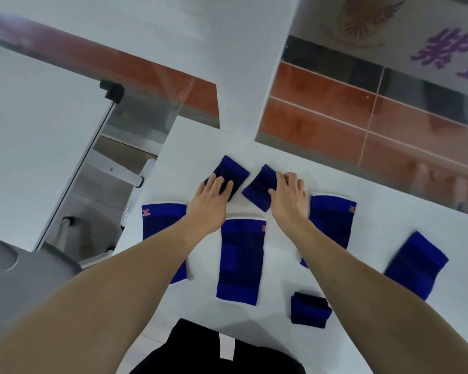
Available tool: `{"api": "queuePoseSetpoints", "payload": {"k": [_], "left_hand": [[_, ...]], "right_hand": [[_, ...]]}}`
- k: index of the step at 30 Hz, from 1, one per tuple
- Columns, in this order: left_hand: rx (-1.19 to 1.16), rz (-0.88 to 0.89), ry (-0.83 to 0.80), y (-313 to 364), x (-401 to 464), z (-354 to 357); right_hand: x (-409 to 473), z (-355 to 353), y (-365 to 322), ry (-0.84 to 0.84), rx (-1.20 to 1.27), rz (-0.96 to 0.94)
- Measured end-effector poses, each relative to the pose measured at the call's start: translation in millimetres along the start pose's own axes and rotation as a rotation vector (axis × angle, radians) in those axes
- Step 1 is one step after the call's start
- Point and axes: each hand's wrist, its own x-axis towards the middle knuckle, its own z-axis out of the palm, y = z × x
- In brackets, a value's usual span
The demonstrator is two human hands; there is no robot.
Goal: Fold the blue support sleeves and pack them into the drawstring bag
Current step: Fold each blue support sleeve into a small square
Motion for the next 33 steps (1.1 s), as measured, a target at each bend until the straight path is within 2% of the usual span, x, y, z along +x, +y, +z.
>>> {"api": "queuePoseSetpoints", "payload": {"k": [4, 7, 11, 14, 16, 19, 24, 33], "left_hand": [[0.020, 0.023, -0.027, 0, 6, -6], [-0.053, 0.035, 0.061, 1, 6, -10], [-0.468, -0.036, 0.226, 15, 5, -23], [-0.852, -0.150, 0.226, 28, -2, -32], [-1.026, -0.269, 0.242, 29, -7, -33], [-1.075, -0.370, 0.300, 24, -12, -31], [-1.245, -0.506, 0.308, 8, -17, -25], [-1.089, -0.580, 0.287, -12, -7, -21]], "right_hand": [[6, -1, -3, -0.010, 0.057, 0.077], [0, -3, -3, 0.021, 0.251, 0.061], [-17, -11, -11, 0.053, 0.595, 0.058], [-27, -17, -20, 0.090, 0.698, 0.017], [-29, -19, -27, 0.104, 0.760, 0.017], [-26, -19, -38, 0.056, 0.819, 0.024], [-20, -18, -56, -0.002, 0.925, 0.044], [15, -9, -74, 0.071, 0.779, -0.038]]}}
